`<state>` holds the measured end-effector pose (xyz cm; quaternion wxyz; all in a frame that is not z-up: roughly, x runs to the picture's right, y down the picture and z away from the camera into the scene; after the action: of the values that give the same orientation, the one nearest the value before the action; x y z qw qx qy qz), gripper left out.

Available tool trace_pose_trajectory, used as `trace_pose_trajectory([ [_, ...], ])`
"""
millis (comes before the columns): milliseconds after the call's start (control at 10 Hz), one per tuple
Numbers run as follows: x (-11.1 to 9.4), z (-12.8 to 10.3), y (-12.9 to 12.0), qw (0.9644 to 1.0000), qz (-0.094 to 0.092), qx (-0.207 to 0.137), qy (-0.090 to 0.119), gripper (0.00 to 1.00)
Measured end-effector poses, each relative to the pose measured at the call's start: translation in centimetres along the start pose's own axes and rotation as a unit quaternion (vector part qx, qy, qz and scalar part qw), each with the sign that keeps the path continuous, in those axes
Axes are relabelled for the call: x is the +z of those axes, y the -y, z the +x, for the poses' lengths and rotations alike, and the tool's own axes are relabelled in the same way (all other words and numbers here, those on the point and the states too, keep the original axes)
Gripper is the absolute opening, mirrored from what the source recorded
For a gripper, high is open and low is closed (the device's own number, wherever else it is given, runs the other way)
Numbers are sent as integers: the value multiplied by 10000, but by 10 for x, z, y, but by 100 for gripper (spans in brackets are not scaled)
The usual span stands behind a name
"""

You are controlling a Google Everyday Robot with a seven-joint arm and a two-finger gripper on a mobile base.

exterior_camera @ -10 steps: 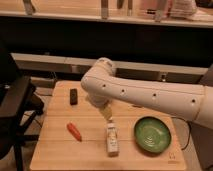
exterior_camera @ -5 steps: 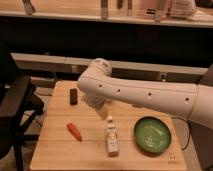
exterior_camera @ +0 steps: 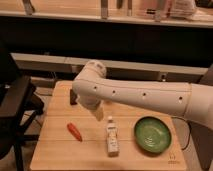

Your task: Drag the pepper across the table

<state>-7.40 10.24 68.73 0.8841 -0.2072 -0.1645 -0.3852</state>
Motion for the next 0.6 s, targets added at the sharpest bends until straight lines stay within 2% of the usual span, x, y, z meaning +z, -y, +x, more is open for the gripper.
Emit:
trace_pose_trajectory([
  [600, 14, -23, 7, 9993, -15, -363, 89, 80],
])
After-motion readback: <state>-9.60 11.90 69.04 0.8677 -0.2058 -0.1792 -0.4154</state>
